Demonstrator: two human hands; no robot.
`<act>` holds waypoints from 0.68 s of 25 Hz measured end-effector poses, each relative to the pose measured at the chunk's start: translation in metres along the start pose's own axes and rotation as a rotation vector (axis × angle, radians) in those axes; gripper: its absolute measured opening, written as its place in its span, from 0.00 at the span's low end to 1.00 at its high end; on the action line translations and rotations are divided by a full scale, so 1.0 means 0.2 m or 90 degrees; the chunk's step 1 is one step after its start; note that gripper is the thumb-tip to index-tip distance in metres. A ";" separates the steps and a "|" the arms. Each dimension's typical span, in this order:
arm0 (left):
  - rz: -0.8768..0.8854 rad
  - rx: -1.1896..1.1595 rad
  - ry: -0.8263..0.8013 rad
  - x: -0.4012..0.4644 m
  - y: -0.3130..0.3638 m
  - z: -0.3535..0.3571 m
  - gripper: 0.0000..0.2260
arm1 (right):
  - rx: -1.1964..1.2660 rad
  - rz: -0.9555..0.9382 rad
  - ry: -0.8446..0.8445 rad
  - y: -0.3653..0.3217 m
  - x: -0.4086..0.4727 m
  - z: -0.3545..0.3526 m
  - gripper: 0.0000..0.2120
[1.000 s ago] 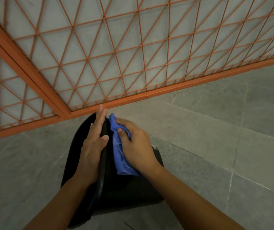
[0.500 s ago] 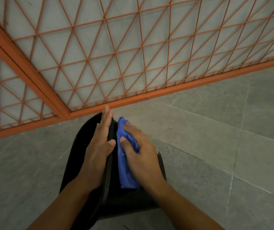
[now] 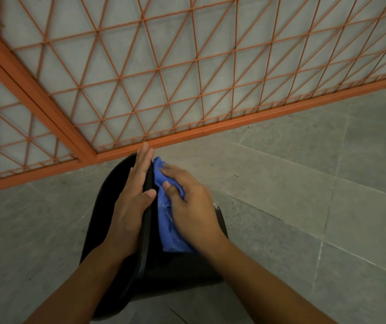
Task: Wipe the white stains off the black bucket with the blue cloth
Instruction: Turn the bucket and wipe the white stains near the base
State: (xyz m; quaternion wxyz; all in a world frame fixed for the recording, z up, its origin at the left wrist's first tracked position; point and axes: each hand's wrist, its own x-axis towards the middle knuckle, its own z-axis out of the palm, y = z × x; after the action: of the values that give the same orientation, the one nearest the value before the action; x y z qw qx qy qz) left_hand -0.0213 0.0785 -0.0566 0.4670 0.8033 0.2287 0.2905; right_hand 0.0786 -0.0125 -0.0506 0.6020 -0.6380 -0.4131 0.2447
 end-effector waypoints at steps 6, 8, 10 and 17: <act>0.021 -0.007 0.021 0.00 -0.02 -0.01 0.32 | -0.062 0.100 0.030 0.05 -0.08 -0.03 0.15; 0.030 -0.004 0.017 -0.01 -0.02 -0.01 0.34 | -0.033 0.019 0.024 -0.01 -0.15 0.01 0.15; 0.012 -0.026 0.025 -0.01 -0.02 -0.02 0.29 | -0.003 -0.021 -0.024 -0.03 -0.10 0.03 0.15; 0.020 0.003 0.010 0.00 -0.01 -0.01 0.30 | -0.017 0.098 0.034 0.05 -0.15 -0.03 0.15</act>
State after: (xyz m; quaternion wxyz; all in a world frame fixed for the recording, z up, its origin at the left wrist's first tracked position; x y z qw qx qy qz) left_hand -0.0234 0.0805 -0.0580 0.4586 0.8057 0.2202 0.3034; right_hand 0.0699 -0.0398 -0.0644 0.5839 -0.6820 -0.3498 0.2676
